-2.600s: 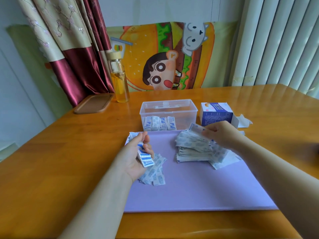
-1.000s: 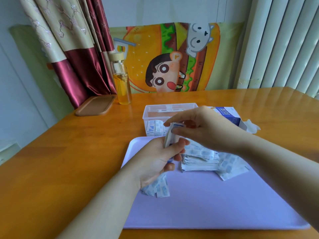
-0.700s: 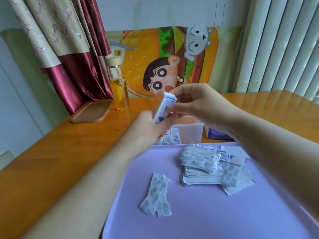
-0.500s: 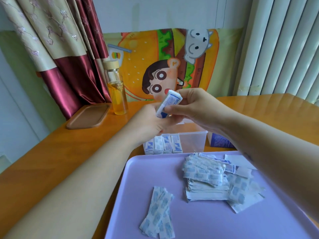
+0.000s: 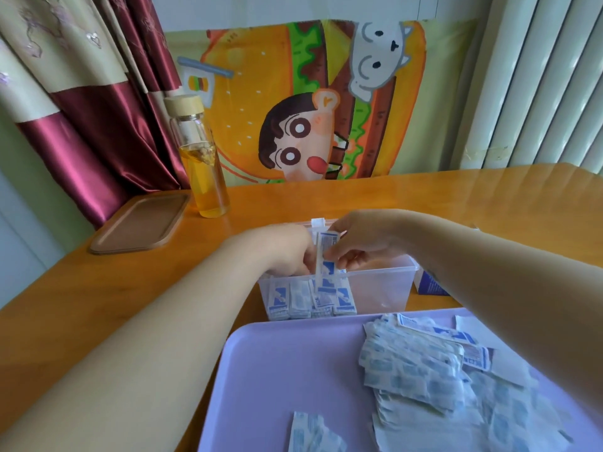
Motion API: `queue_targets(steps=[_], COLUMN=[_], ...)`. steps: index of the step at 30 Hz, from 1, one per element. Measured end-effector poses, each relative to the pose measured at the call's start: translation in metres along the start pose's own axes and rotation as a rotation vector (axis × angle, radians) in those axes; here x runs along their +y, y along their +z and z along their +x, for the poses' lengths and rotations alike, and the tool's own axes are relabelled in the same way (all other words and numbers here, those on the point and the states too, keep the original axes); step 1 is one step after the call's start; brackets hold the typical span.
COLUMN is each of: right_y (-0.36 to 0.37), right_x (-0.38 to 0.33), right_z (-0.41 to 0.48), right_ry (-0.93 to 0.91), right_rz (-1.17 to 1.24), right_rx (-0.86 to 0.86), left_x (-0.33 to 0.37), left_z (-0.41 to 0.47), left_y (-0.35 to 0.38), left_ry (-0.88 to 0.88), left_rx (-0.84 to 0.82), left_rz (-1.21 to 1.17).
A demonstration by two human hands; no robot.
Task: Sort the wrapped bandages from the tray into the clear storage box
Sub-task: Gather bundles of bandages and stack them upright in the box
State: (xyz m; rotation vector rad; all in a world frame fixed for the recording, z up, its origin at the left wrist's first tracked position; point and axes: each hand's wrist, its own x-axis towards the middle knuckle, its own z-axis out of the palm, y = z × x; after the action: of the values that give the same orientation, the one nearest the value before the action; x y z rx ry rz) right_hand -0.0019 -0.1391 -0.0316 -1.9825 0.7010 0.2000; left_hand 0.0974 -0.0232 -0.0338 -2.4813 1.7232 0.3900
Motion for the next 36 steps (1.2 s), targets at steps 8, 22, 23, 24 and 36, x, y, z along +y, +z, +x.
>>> queue_targets(steps=[8, 22, 23, 24, 36], right_y=[0.011, 0.031, 0.031, 0.03, 0.023], right_x=[0.009, 0.013, 0.012, 0.011, 0.0], right_z=[0.023, 0.023, 0.021, 0.019, 0.001], right_ry=[0.01, -0.232, -0.23, -0.226, -0.204], right_rz=[-0.203, -0.806, -0.801, -0.797, -0.703], right_rx=[-0.096, 0.231, 0.226, 0.218, 0.14], left_x=[-0.009, -0.01, -0.009, -0.009, -0.005], left_z=[0.026, 0.027, 0.027, 0.027, 0.009], left_y=[0.015, 0.024, 0.024, 0.024, 0.013], left_ry=[-0.055, -0.084, -0.087, -0.09, -0.069], left_rx=[-0.057, -0.014, -0.011, -0.009, 0.058], left_rz=[0.128, 0.099, 0.092, 0.086, 0.081])
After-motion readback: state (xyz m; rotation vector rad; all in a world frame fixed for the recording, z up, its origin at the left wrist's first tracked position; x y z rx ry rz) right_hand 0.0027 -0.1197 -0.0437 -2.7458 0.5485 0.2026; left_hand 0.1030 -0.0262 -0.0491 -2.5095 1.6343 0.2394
